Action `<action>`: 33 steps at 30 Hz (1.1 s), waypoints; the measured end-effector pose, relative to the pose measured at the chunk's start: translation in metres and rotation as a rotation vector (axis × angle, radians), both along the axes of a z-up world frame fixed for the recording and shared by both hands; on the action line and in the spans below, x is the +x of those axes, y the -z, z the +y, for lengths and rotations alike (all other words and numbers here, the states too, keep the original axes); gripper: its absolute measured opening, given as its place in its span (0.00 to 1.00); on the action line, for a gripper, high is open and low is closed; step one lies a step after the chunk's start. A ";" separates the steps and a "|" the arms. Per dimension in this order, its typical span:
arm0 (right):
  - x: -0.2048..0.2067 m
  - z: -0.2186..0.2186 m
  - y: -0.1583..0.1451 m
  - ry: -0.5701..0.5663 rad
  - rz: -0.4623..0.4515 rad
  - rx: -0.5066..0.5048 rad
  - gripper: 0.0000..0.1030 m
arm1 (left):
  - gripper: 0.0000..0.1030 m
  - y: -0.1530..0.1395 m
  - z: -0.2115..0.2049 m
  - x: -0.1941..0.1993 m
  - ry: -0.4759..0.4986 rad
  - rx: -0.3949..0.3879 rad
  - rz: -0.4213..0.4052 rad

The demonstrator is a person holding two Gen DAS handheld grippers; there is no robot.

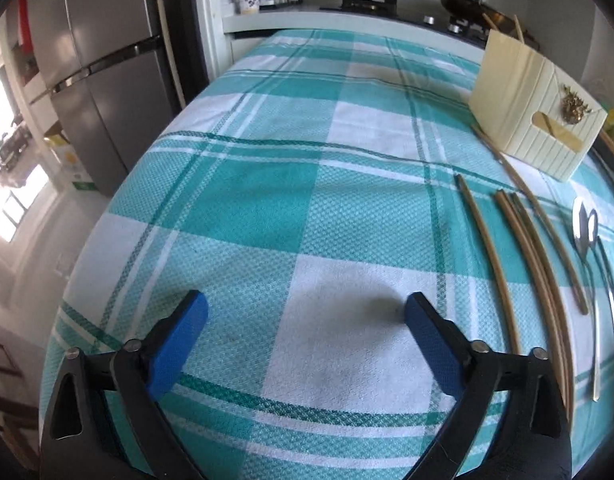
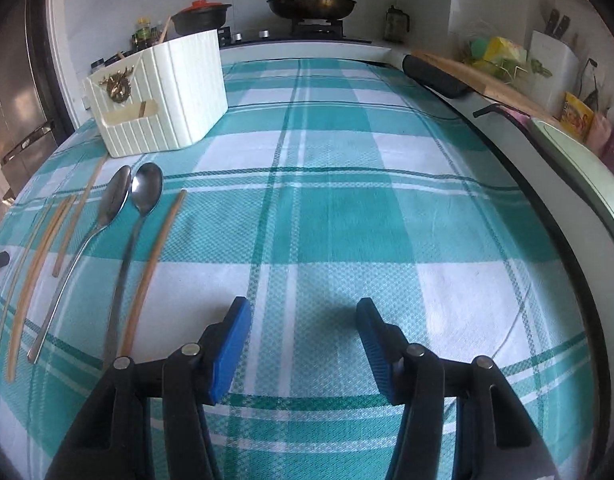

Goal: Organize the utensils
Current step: 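Open both tools and withdraw them back over the remaining utensils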

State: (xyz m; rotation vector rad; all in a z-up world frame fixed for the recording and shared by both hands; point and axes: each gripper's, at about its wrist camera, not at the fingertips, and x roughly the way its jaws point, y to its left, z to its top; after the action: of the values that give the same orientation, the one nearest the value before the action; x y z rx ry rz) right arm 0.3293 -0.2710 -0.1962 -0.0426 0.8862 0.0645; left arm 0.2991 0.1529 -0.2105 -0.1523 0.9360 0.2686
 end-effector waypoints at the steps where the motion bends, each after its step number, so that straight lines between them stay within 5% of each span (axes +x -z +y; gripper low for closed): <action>1: 0.000 0.000 0.001 0.002 0.003 -0.001 0.56 | 1.00 0.001 0.001 0.001 -0.003 0.003 0.004; 15: 0.001 0.003 0.003 0.003 0.010 -0.005 0.65 | 1.00 0.001 -0.001 0.001 -0.014 -0.011 0.012; 19: 0.003 0.008 0.004 -0.020 0.017 -0.008 0.75 | 1.00 0.001 -0.002 0.000 -0.015 -0.007 0.011; 33: 0.003 0.007 0.004 -0.021 0.017 -0.004 0.75 | 1.00 0.002 -0.001 0.001 -0.003 -0.011 0.010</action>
State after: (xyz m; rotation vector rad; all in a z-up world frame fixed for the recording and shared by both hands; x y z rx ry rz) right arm 0.3325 -0.2637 -0.2006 -0.0550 0.9031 0.0831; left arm 0.3003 0.1516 -0.2121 -0.1628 0.9476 0.2671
